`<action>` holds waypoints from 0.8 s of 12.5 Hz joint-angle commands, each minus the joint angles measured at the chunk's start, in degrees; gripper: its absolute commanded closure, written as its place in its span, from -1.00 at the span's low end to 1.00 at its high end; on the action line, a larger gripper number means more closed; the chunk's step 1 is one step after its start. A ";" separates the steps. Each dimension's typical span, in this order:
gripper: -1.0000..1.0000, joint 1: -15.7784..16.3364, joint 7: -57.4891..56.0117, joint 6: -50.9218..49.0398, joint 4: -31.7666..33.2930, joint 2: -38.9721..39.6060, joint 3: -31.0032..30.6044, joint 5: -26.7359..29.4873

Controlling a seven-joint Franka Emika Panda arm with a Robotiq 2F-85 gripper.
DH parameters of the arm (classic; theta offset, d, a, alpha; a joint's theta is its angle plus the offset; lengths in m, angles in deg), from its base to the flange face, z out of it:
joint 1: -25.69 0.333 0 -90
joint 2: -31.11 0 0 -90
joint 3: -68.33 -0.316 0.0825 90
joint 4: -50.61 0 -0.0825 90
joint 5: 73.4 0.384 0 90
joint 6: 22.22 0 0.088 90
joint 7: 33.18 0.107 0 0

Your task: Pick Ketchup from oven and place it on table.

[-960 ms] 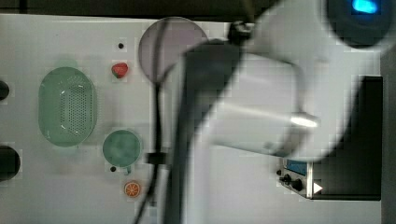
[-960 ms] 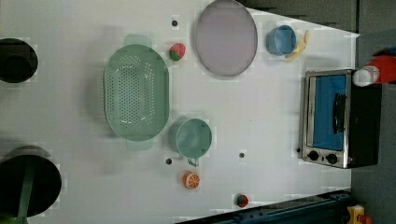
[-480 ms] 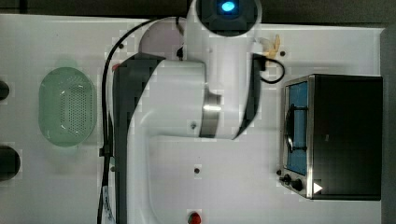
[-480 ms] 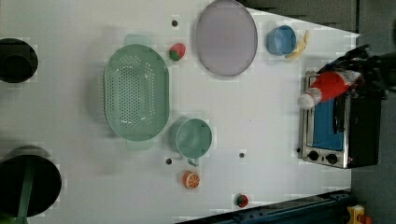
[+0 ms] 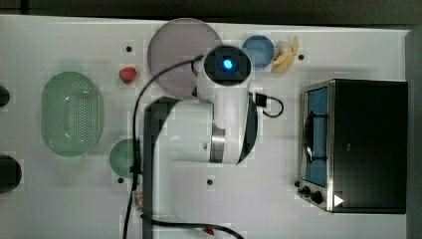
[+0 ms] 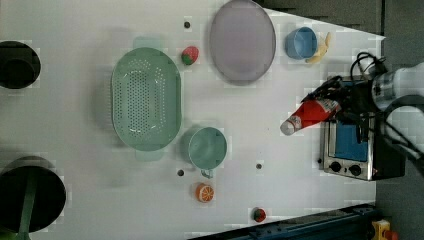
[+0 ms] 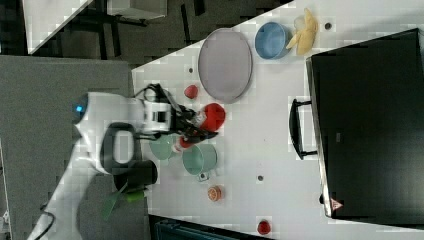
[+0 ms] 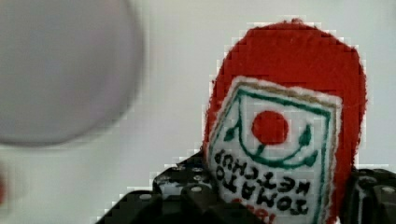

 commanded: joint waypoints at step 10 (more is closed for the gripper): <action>-0.97 -0.59 0.22 19.83 7.58 12.31 0.12 0.35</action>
